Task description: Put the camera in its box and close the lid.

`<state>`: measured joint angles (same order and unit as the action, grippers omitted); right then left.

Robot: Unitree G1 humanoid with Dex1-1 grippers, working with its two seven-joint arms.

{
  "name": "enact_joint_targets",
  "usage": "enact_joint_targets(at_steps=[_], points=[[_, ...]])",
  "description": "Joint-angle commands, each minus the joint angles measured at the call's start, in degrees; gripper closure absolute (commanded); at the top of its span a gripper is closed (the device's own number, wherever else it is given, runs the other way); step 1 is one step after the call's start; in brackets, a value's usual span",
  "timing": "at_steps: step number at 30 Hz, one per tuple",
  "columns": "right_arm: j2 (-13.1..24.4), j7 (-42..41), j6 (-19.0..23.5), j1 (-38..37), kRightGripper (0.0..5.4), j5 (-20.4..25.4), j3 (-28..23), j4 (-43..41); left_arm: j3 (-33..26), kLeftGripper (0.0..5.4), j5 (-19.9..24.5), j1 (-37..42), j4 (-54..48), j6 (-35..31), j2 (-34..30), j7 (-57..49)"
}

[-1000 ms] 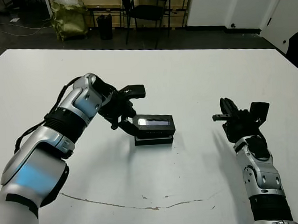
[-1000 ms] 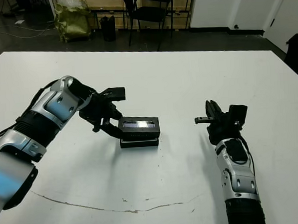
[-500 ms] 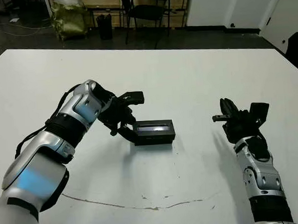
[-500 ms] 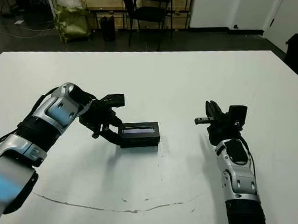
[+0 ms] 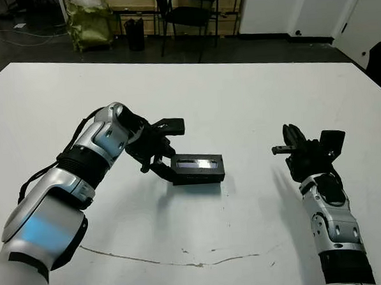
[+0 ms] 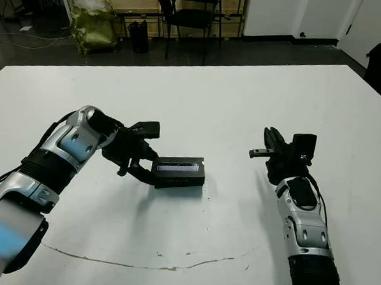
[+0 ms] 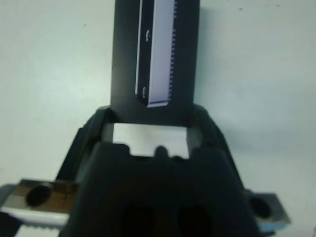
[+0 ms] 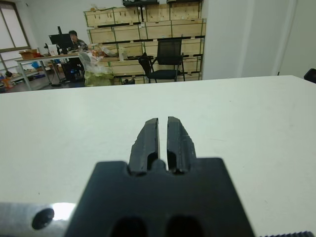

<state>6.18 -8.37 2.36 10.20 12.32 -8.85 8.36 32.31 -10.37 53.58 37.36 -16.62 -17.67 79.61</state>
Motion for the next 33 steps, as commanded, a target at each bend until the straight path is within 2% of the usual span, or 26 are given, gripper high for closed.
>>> enact_joint_targets(at_steps=[1, 5, 11, 17, 23, 25, 29, 33], points=[[-0.06, 0.2, 1.2, -0.71, 5.4, -0.19, -0.02, 0.57, 0.33, 3.03, -0.94, -1.61, 1.03, -0.23, 0.48, -1.34], [-0.49, 1.05, 2.61, -0.73, 5.4, 0.24, -0.12, -0.24, 0.2, 3.03, -0.93, -1.42, 0.84, -2.66, 0.93, -1.73], [-0.48, 1.15, 2.52, -0.81, 5.4, -0.32, -0.07, -0.36, 0.55, 3.03, -1.8, -1.42, -1.84, -10.85, 1.57, -3.67], [-0.41, 1.02, 2.48, -0.71, 5.4, -0.36, -0.05, -0.3, 1.34, 3.03, -2.3, -1.99, -6.3, -16.04, 1.09, -5.0], [-0.52, -0.42, 0.37, -0.4, 5.4, 0.45, -0.5, 1.43, 2.31, 3.03, -2.29, -1.9, -7.96, -17.54, 0.24, -4.57], [-0.54, -1.48, -1.01, -0.13, 5.4, 0.86, -0.72, 2.67, 2.92, 3.03, -2.81, -2.22, -8.88, -14.87, -0.48, -4.92], [-0.88, 1.29, 3.38, -0.86, 5.4, -0.17, -0.16, -1.12, 3.82, 3.03, -3.11, -1.76, -8.62, -17.45, -0.44, -5.05], [-1.12, 1.84, 3.64, -1.25, 5.4, -0.28, -0.05, -2.02, 4.38, 3.03, -3.46, -1.92, -8.37, -16.25, -0.95, -5.55]])
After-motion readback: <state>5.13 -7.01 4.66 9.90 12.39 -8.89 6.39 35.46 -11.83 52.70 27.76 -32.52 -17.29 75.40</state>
